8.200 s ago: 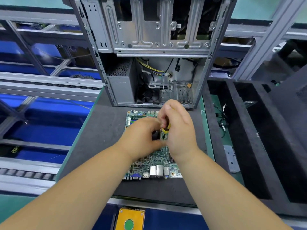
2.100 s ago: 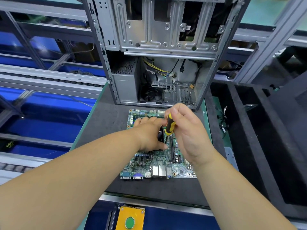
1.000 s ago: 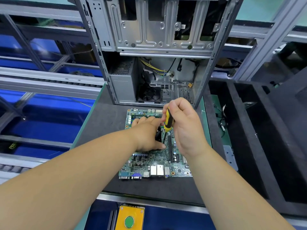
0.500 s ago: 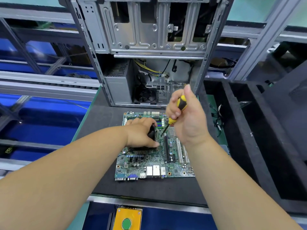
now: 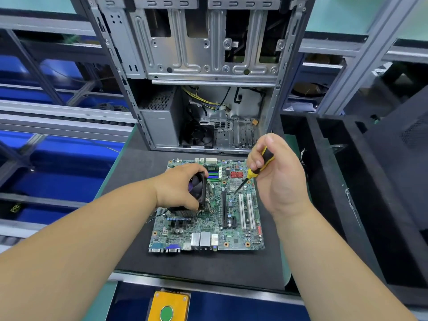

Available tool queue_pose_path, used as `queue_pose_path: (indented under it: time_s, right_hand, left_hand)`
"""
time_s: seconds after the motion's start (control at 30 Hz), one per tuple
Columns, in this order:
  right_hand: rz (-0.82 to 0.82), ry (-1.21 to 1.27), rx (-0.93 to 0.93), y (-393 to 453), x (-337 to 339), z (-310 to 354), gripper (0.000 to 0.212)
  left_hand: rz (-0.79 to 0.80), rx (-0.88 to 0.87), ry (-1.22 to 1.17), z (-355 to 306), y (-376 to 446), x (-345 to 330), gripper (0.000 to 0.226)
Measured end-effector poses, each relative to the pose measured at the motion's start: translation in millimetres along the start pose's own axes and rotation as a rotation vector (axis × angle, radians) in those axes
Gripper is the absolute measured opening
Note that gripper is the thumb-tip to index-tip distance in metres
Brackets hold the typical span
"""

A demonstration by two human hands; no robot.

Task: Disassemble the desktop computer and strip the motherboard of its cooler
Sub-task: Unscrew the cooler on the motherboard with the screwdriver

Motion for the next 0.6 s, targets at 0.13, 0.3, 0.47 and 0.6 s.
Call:
queue_pose_path:
  time_s: [0.13, 0.3, 0.47, 0.6]
  right_hand:
    - [0.007, -0.009, -0.015, 1.1, 6.2, 3.6, 0.021]
    - [0.06, 0.01, -0.019, 8.1, 4.3, 2.7, 0.022]
    - [0.154, 0.047, -0.028, 20.3, -7.6, 4.2, 0.02]
    - [0.219, 0.149, -0.031, 31.1, -24.2, 2.8, 0.031]
  left_hand:
    - [-0.057, 0.009, 0.144, -9.5, -5.3, -14.6, 0.082]
    - [-0.113, -0.008, 0.139, -4.8, -12.5, -18.4, 0.1]
    - [-0.386, 0.061, -0.154, 2.7, -31.7, -14.4, 0.085]
    - [-0.479, 0.139, -0.429, 12.5, -41.4, -19.4, 0.065]
Point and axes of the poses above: each hand's wrist, its own y-axis towards the middle knuckle, its own x-axis out of the back of the hand, z = x × y, the point moved 2 cm from there along y, towards the middle knuckle, and after that the axes turned 5 degrees about z, right-handed, at the moved point
